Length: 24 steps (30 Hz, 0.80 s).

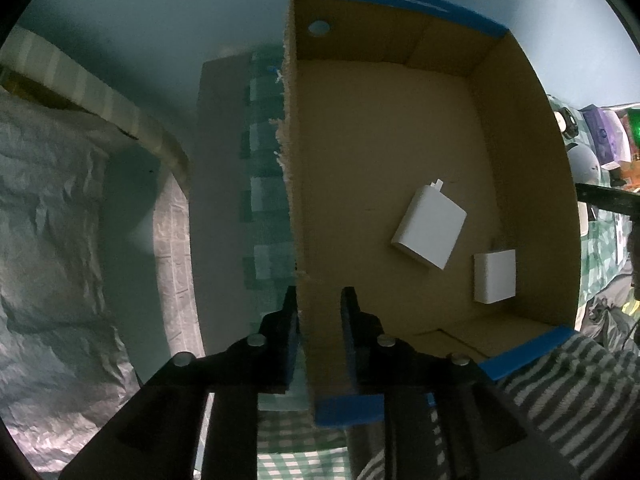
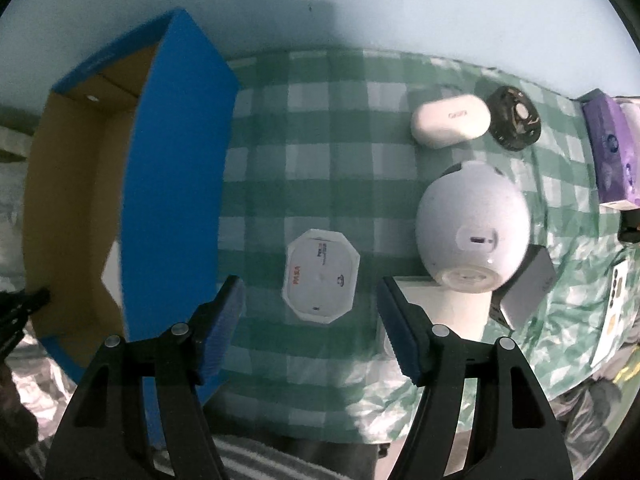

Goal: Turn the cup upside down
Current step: 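Move the right gripper back over the table toward the white octagonal device, then grasp the white octagonal device with the right gripper and lift it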

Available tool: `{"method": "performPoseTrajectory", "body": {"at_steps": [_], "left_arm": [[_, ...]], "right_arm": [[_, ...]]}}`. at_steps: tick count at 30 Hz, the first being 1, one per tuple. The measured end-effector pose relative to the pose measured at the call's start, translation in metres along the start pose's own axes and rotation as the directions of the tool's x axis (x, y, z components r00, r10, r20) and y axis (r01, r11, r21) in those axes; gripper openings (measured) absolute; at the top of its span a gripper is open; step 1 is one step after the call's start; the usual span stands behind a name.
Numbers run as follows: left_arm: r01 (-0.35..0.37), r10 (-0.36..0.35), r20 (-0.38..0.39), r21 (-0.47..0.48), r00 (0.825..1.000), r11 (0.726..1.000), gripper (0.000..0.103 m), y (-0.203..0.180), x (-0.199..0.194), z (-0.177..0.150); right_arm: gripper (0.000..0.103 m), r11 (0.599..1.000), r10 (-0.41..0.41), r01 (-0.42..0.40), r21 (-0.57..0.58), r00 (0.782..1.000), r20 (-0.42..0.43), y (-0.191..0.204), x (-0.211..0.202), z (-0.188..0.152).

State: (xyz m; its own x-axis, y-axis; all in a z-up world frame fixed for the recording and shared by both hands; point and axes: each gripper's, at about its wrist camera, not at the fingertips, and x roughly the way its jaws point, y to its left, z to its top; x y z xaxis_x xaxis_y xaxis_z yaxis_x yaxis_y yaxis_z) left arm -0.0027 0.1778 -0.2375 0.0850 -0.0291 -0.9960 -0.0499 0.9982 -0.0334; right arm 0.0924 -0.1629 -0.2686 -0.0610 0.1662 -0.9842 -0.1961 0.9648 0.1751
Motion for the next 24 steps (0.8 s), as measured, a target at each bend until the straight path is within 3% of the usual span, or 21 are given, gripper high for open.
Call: {"method": "performPoseTrajectory", "body": {"at_steps": [14,16,17,19,24], "left_arm": [[-0.015,0.015,0.0,-0.044,1.0,0.999,0.025,0.009,-0.001,0.001],[0.0,0.0,-0.002,-0.05,1.0,0.999,0.021,0.011,-0.001,0.001],[0.008,-0.008,-0.003,-0.052,1.0,0.999,0.019,0.011,-0.002,0.0],[0.008,-0.008,-0.009,-0.051,1.0,0.999,0.012,0.011,-0.001,-0.001],[-0.001,0.0,-0.019,-0.034,1.0,0.999,0.009,0.007,0.001,-0.003]], "right_arm": [[0.068,0.999,-0.032,0.029,-0.025,0.995,-0.098,0.012,0.06,0.005],[0.065,0.998,-0.056,0.052,-0.04,0.994,-0.097,0.015,0.063,0.004],[0.058,0.996,-0.072,0.067,-0.053,0.993,-0.092,0.017,0.065,0.004],[0.057,0.996,-0.068,0.063,-0.064,0.994,-0.086,0.019,0.065,0.003],[0.054,0.987,-0.068,0.055,-0.151,0.995,-0.079,0.029,0.065,-0.006]]}}
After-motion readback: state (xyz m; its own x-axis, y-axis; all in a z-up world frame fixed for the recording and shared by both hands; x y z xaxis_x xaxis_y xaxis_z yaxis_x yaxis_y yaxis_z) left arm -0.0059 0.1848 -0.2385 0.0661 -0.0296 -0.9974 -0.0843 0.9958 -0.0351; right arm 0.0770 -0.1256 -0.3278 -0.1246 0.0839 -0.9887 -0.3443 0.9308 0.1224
